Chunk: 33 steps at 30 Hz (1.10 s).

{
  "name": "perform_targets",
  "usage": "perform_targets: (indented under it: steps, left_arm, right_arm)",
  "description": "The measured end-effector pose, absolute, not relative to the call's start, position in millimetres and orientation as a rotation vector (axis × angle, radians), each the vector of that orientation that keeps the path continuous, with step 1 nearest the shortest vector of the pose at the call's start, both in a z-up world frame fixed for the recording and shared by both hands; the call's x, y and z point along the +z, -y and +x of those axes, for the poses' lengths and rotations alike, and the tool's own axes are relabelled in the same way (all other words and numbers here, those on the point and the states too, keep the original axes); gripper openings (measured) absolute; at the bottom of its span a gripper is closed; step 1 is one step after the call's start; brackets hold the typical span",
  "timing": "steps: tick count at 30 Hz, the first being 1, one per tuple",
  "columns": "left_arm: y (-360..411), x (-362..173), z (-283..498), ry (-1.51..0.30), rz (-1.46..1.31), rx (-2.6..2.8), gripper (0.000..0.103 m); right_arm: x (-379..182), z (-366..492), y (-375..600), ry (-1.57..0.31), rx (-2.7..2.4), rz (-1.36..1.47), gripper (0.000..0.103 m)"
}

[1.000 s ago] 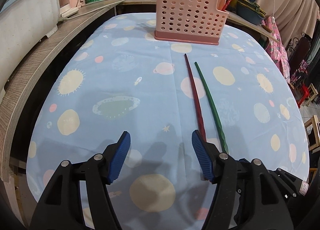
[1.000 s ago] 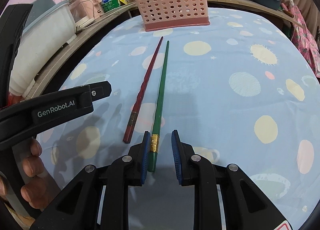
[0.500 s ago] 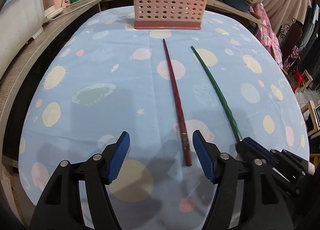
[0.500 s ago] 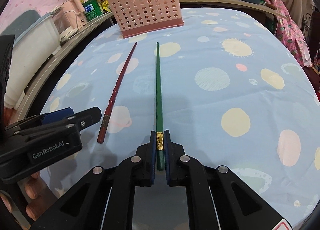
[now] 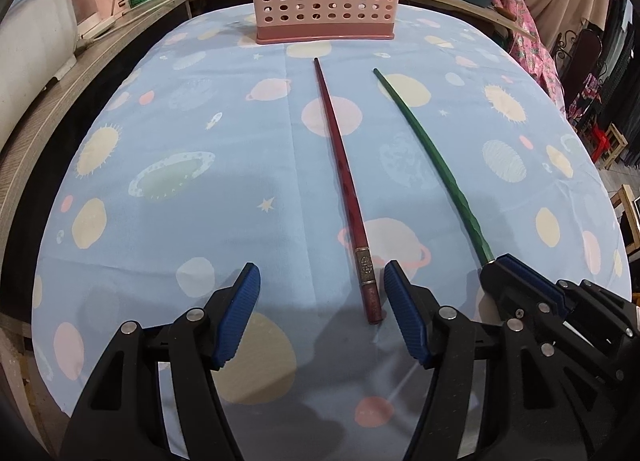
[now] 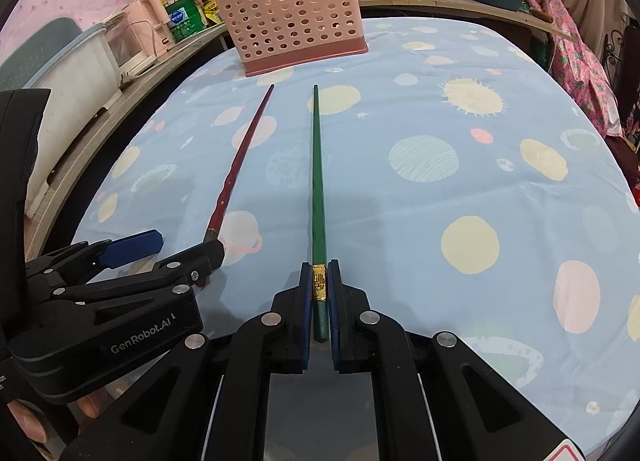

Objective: Organize utensils
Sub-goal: 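Close the right gripper on the green chopstick while the left gripper closes on the dark red chopstick, then lift both held chopsticks and carry them over the pink basket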

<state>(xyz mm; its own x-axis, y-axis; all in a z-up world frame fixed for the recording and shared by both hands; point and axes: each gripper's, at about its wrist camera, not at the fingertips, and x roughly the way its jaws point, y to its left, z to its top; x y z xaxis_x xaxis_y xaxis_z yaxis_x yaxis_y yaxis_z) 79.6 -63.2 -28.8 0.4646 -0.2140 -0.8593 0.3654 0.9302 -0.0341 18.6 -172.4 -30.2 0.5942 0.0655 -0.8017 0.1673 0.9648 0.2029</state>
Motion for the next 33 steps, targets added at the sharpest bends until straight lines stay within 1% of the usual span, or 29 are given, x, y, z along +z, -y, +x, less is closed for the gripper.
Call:
perform_targets:
  steps: [2,6,9,10,11,12,14,15,25,33]
  left_arm:
    - [64,-29,79,-1.024,0.167,-0.358,0.059]
    - [65,-28,77,-1.012,0.176,-0.36,0.048]
    - [66,-27,74,-1.008,0.182,-0.373,0.033]
    - [66,-27,74,-1.008,0.182,-0.377,0.031]
    - [66,-27,73,-1.01,0.18,-0.379,0.027]
    - [66,-27,73,-1.011,0.178,-0.382,0.02]
    - [65,-26,74,-1.016,0.17,-0.388,0.011]
    - [64,-26,74,-1.02,0.165,-0.392,0.008]
    - [63,-24,77,-1.047,0.128,-0.421,0.007]
    - [60,-14,76,-1.033,0.107,-0.421,0.007]
  right_arm:
    - [-30,18,172,-0.935,-0.06,0.269,0.007]
    - [-30,18,172,-0.934,-0.059,0.27,0.007]
    - [-30,18,172,-0.934,-0.059,0.27,0.007]
    - [-30,18,172,-0.934,-0.059,0.27,0.007]
    - [-30,19,172,-0.934,-0.059,0.27,0.007]
    - [-30,18,172,-0.934,-0.06,0.269,0.007]
    - [-30,18,172,-0.934,-0.06,0.27,0.007]
    - [-30,19,172,-0.934,-0.059,0.27,0.007]
    - [-30,18,172,-0.934,-0.058,0.275,0.007]
    - [-28,19,175,-0.935,-0.053,0.29,0.007]
